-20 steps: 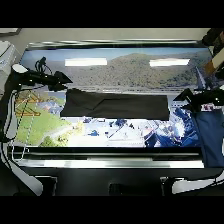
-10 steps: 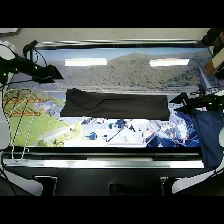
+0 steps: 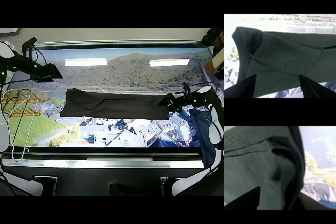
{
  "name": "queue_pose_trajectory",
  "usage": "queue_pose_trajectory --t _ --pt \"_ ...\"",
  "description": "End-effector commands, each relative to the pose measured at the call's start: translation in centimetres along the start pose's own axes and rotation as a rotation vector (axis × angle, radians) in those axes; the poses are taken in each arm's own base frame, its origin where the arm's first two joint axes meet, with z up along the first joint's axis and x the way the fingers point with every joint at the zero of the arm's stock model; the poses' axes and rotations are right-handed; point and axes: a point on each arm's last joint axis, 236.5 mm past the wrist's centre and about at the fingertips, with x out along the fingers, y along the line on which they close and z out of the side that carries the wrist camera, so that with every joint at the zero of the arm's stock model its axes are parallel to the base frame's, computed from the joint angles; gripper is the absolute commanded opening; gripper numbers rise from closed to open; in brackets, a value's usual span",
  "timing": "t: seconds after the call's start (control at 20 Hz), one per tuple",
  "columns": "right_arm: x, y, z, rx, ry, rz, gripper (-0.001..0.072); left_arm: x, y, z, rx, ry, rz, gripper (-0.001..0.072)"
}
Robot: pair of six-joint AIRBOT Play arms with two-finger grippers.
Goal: Fold the clothes and pants, and hang the long-sleeved shirts on hangers.
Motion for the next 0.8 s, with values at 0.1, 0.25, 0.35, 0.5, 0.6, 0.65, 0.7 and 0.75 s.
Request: queue_pose_trajectory --t 0.1,0.25,0.35,0.5,0.6,0.65,0.7,0.75 --pt "1.3 0.9 -0.5 -0.037 0.014 -0.051 0.0030 0.7 -1.1 -0.3 0.018 0.014 -0.008 0.0608" --pt "-1.3 2.4 0.2 -0.031 -0.047 -0.049 0.0031 2.6 -3.4 -0.8 0.046 0.032 -0.038 0.0505" --pt "-4.1 4.3 0.5 -0.055 -0.094 -0.042 0.0031 5.2 -6.0 -1.5 0.032 0.041 -0.089 0.0020" --pt "-8.7 8.1 0.0 -0.099 -0.122 -0.021 0.0031 10.4 -11.3 -3.0 -0.057 0.061 -0.176 0.0017" --pt "-11.8 10.6 -0.6 -0.120 -0.142 -0.010 0.0031 14.3 -15.5 -4.9 -0.085 0.103 -0.237 0.0016" --pt "-13.4 11.8 -0.9 -0.137 -0.159 -0.006 0.0031 16.3 -17.9 -6.0 -0.108 0.124 -0.272 0.0016" --pt "-14.9 12.9 -1.0 -0.148 -0.180 -0.002 0.0031 18.2 -20.6 -7.2 -0.140 0.144 -0.319 0.0015" --pt "-16.4 13.9 -1.1 -0.157 -0.208 0.002 0.0031 19.8 -23.2 -8.5 -0.169 0.163 -0.363 0.0015"
